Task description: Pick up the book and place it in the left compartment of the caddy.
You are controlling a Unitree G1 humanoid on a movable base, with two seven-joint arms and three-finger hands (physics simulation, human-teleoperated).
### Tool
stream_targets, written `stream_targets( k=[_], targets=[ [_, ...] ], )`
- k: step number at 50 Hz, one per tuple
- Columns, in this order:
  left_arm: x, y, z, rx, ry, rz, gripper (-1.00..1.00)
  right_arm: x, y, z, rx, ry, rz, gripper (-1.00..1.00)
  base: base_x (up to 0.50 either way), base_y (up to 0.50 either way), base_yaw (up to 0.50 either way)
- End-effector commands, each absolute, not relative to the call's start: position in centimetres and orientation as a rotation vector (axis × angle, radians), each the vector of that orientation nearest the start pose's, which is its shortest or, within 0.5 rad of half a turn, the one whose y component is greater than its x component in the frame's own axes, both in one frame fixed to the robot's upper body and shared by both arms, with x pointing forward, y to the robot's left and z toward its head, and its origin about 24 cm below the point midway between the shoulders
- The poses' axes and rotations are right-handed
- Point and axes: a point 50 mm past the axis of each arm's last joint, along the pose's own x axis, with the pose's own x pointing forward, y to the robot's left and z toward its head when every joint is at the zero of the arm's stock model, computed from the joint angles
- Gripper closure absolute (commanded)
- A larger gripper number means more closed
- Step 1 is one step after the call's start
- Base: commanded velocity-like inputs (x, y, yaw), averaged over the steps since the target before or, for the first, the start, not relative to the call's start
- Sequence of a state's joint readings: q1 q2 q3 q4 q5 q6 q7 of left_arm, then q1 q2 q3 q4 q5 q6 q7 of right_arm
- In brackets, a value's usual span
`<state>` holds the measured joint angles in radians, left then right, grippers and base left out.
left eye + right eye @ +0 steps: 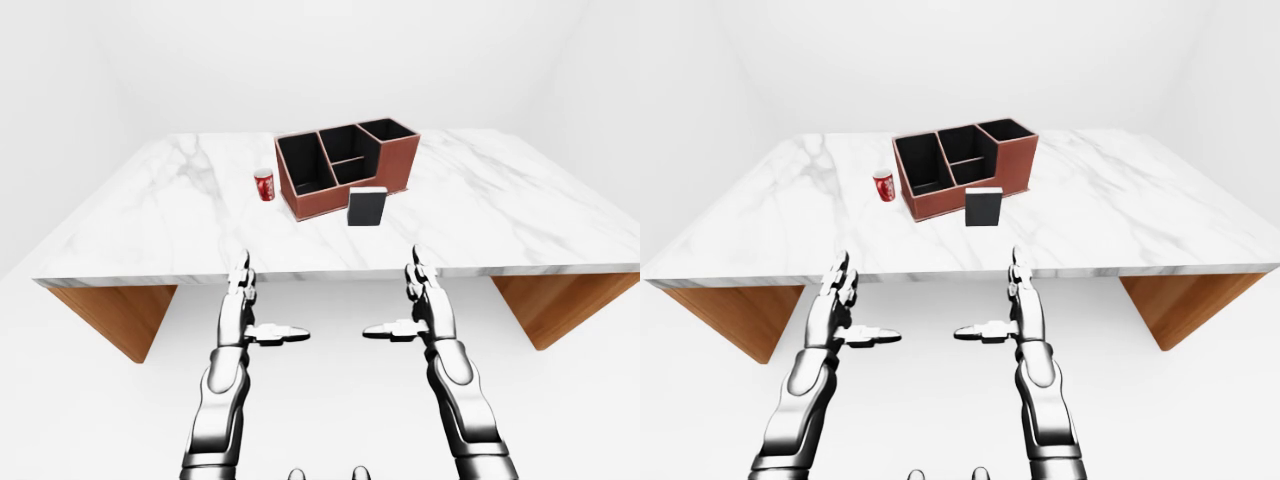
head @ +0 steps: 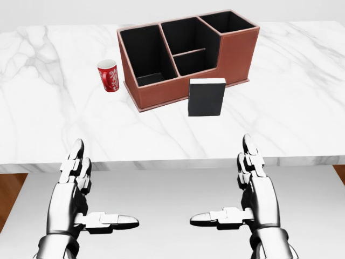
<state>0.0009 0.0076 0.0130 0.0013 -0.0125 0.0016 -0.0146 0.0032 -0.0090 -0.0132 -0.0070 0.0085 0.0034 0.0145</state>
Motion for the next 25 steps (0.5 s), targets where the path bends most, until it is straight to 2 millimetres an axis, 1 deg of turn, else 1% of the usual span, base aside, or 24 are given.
stream_targets(
  k=[1,3,6,7,8,9,11,12,14,15,16,17,20,21,22,25],
  targets=[
    [25.2,15.8,4.2,0.002,0.01,-0.01,-1.0,24.9,-16.0,4.9,-0.009,-0.005,0.009,-1.0,0.0,0.0,0.0],
    [25.3,15.7,4.4,0.01,0.009,-0.016,-1.0,25.0,-16.0,5.3,0.0,-0.006,0.006,-1.0,0.0,0.0,0.0],
    [25.8,15.9,5.2,0.016,0.006,-0.017,-1.0,25.2,-15.9,7.0,0.007,-0.07,0.007,-1.0,0.0,0.0,0.0],
    [26.1,16.1,6.2,0.014,-0.032,-0.017,-1.0,25.5,-15.9,8.1,0.019,-0.117,0.005,-1.0,0.0,0.0,0.0],
    [26.3,16.1,6.7,0.021,-0.052,-0.016,-1.0,25.6,-15.9,8.6,0.024,-0.138,0.004,-1.0,0.0,0.0,0.0],
    [26.8,16.3,8.0,0.031,-0.104,-0.016,-1.0,25.9,-15.8,9.7,0.023,-0.182,0.005,-1.0,0.0,0.0,0.0],
    [27.3,16.5,9.4,0.042,-0.156,-0.018,-1.0,26.3,-15.8,10.7,0.021,-0.223,0.005,-1.0,0.0,0.0,0.0],
    [27.7,16.7,10.5,0.05,-0.198,-0.018,-1.0,26.6,-15.8,11.7,0.026,-0.262,0.003,-1.0,0.0,0.0,0.0],
    [28.1,16.9,11.5,0.055,-0.234,-0.015,-1.0,26.9,-15.7,12.4,0.031,-0.292,0.003,-1.0,0.0,0.0,0.0],
    [28.4,17.0,12.7,0.061,-0.281,-0.015,-1.0,27.1,-15.6,13.2,0.029,-0.321,0.005,-1.0,0.0,0.0,0.0],
    [28.5,17.1,13.2,0.069,-0.299,-0.015,-1.0,27.2,-15.6,13.5,0.03,-0.334,0.004,-1.0,0.0,0.0,0.0],
    [28.8,17.1,14.3,0.079,-0.337,-0.015,-1.0,27.3,-15.6,14.3,0.038,-0.365,0.007,-1.0,0.0,0.0,0.0],
    [29.0,17.1,15.5,0.085,-0.381,-0.017,-1.0,27.1,-15.5,15.5,0.053,-0.418,0.028,-1.0,0.0,0.0,0.0],
    [29.0,17.0,16.0,0.091,-0.401,-0.017,-1.0,26.8,-15.5,16.4,0.063,-0.457,0.028,-1.0,0.0,0.0,0.0],
    [28.9,17.0,16.2,0.092,-0.411,-0.018,-1.0,26.7,-15.5,16.8,0.068,-0.474,0.027,-1.0,0.0,0.0,0.0],
    [28.5,16.8,17.2,0.091,-0.456,-0.022,-1.0,26.1,-15.9,18.3,0.094,-0.543,0.02,-1.0,0.33,0.0,0.0]
  ],
)
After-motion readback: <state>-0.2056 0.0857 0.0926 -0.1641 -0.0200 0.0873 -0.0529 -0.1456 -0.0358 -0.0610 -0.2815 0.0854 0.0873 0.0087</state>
